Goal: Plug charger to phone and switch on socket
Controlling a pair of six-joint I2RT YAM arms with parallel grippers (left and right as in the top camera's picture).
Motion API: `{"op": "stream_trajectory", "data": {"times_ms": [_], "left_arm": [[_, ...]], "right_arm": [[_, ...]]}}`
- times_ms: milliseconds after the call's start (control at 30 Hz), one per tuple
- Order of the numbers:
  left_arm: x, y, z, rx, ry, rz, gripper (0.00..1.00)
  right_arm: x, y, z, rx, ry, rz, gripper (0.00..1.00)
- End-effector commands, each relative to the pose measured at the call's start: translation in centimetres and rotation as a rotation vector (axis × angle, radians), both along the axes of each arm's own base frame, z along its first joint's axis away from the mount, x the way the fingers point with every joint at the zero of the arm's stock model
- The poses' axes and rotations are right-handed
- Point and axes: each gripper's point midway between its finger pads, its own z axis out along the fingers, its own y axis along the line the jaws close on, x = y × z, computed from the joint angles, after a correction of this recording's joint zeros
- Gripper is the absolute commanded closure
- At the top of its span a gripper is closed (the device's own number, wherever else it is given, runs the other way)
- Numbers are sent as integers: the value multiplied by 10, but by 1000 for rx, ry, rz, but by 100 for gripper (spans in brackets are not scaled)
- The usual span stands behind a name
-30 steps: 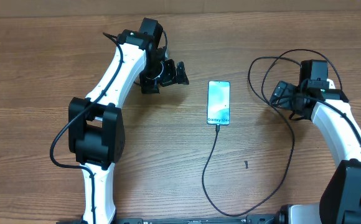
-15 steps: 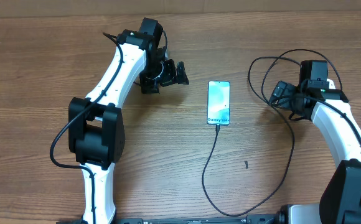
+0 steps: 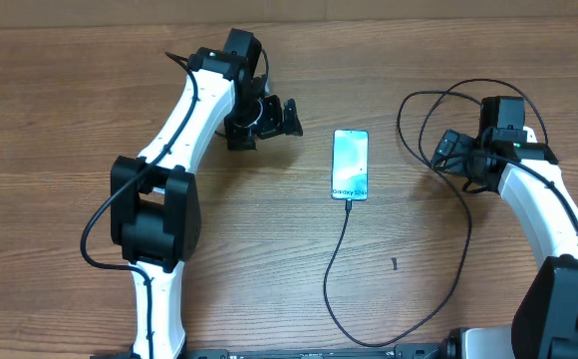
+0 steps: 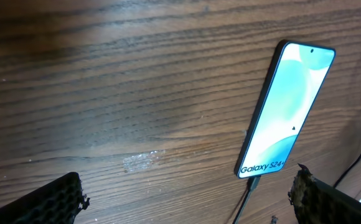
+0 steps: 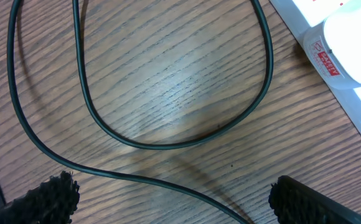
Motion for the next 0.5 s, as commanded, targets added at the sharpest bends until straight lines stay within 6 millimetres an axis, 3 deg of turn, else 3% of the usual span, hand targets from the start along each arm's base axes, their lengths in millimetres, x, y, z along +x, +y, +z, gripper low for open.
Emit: {"op": "stream_trajectory", "data": {"times_ms": [0, 267, 467], "left_arm": [[-7, -18, 17, -9, -49, -67, 0], [-23, -47, 49, -34, -116, -138, 0], [-31, -50, 106, -80, -238, -149, 0]], "right_arm": [[1, 0, 7, -2, -25, 1, 0], [1, 0, 7, -3, -26, 1, 0], [1, 0, 7, -3, -26, 1, 0]]}}
